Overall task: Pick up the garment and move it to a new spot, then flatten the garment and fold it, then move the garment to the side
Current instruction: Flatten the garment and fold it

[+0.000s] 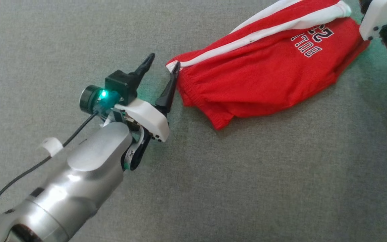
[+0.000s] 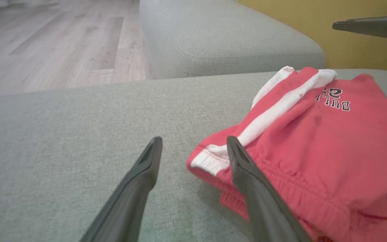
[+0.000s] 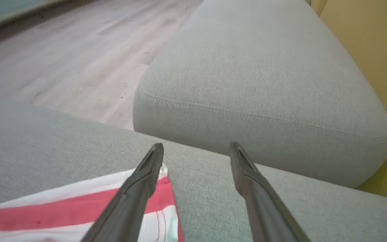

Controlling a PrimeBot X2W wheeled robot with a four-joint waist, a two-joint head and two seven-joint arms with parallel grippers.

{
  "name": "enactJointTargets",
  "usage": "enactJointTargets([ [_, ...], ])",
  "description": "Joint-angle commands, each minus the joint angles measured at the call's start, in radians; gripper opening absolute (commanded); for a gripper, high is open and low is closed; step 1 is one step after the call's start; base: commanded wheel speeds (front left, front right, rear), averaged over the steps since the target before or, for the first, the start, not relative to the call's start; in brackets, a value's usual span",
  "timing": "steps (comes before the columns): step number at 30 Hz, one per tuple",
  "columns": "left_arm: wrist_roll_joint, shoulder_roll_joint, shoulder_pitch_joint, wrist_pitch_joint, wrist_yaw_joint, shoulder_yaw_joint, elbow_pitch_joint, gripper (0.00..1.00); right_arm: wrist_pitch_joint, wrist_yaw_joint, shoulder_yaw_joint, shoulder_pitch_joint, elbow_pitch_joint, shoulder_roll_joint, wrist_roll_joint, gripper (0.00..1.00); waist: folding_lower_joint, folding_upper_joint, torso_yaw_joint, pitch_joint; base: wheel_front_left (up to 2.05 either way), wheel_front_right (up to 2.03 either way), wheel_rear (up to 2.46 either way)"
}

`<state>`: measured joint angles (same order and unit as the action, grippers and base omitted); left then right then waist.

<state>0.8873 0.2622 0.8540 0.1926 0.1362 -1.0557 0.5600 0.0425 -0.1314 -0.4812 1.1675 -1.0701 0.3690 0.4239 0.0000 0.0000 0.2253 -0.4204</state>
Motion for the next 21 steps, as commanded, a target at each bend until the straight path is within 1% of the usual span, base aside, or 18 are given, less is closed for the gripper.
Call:
enactJointTargets([
  [1,-0.009,0.024,0.036,0.016,0.012,0.046,-0.01,1.0,-0.03,0.001,0.003,0.021,0.02,-0.013,0.016,1.0,0.0,0.0,-0.007,0.015,0.0,0.0,0.0],
  [6,-0.011,0.032,0.021,0.045,0.036,0.076,-0.007,1.0,-0.143,0.001,0.022,0.003,0.032,-0.016,0.064,1.0,0.0,0.0,-0.028,0.068,0.0,0.0,0.0],
  [12,-0.025,0.056,-0.027,0.067,0.076,0.156,-0.066,1.0,-0.266,0.001,0.051,-0.079,0.107,-0.025,0.129,1.0,0.0,0.0,-0.064,0.149,0.0,0.0,0.0],
  [16,-0.076,0.073,-0.09,0.069,0.105,0.243,-0.157,1.0,-0.297,0.001,0.086,-0.176,0.197,-0.036,0.134,1.0,0.0,0.0,-0.091,0.2,0.0,0.0,0.0],
  [19,-0.122,0.079,-0.164,0.069,0.12,0.3,-0.217,1.0,-0.303,0.001,0.137,-0.272,0.272,-0.051,0.111,1.0,0.0,0.0,-0.11,0.238,0.0,0.0,0.0],
  [21,-0.146,0.079,-0.218,0.069,0.123,0.329,-0.243,1.0,-0.303,0.001,0.19,-0.348,0.332,-0.067,0.086,1.0,0.0,0.0,-0.121,0.262,0.0,0.0,0.0],
])
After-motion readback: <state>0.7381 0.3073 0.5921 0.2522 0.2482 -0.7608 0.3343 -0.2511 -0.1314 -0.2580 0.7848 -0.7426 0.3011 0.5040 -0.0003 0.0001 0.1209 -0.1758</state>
